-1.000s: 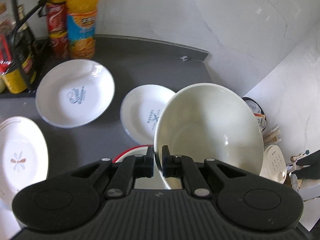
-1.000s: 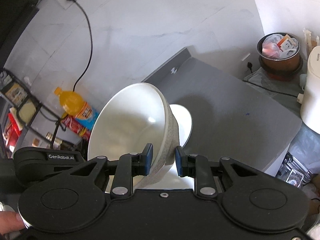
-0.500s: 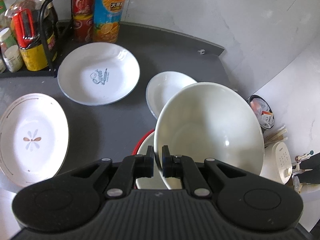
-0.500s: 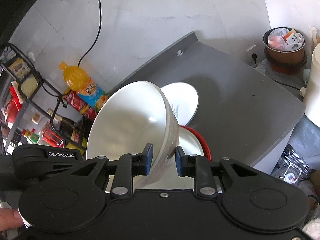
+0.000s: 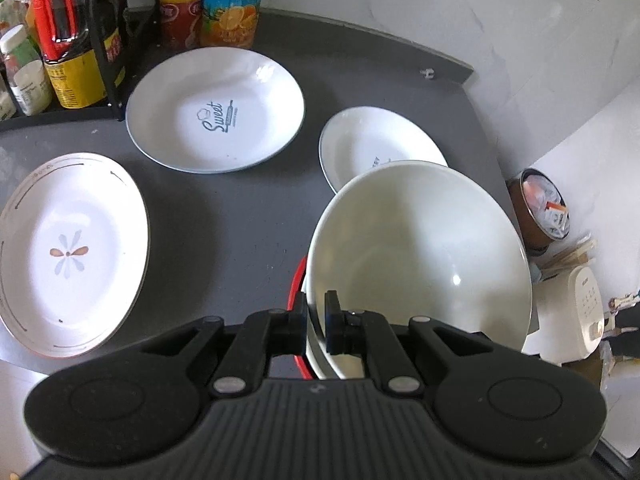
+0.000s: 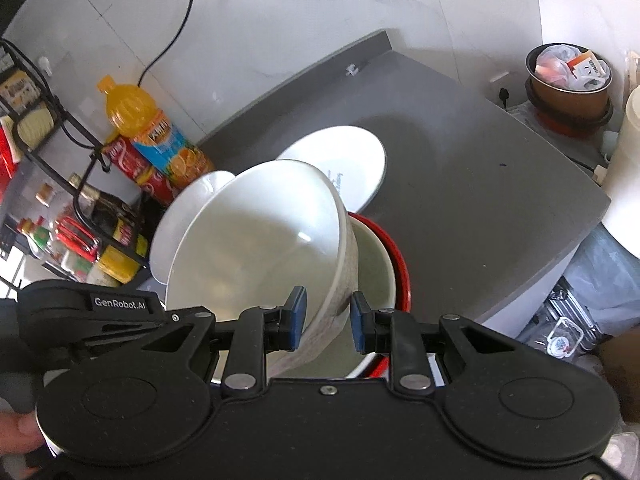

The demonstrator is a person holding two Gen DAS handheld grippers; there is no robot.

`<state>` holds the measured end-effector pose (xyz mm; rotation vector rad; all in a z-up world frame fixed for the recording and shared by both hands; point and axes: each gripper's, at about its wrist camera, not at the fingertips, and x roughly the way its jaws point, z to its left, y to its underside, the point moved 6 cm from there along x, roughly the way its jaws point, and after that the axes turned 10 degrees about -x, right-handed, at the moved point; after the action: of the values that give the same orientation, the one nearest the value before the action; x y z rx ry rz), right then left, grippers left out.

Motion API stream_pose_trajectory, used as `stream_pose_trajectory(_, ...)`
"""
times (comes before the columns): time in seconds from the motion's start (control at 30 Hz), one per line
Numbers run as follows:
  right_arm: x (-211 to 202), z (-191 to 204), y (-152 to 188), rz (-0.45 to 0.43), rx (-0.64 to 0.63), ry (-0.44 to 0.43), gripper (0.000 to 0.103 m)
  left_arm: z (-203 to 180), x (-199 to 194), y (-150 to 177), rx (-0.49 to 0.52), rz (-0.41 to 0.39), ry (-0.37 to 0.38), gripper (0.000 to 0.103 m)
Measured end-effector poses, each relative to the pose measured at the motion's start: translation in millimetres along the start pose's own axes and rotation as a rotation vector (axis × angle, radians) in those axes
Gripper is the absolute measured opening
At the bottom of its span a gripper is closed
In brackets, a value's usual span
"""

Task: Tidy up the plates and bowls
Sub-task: 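Carry the smaller cream bowl with both grippers onto the stacked bowls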

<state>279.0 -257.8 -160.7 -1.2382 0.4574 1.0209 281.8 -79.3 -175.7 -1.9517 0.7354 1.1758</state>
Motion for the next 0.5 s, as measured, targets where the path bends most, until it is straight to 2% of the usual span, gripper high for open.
stream_pose_trajectory(0.5,8.2,-4.6,6.7,0.04,-0.008,0.04,0.024,-12.0,15.3,5.6,0.076,0.05,-0.048,0.007)
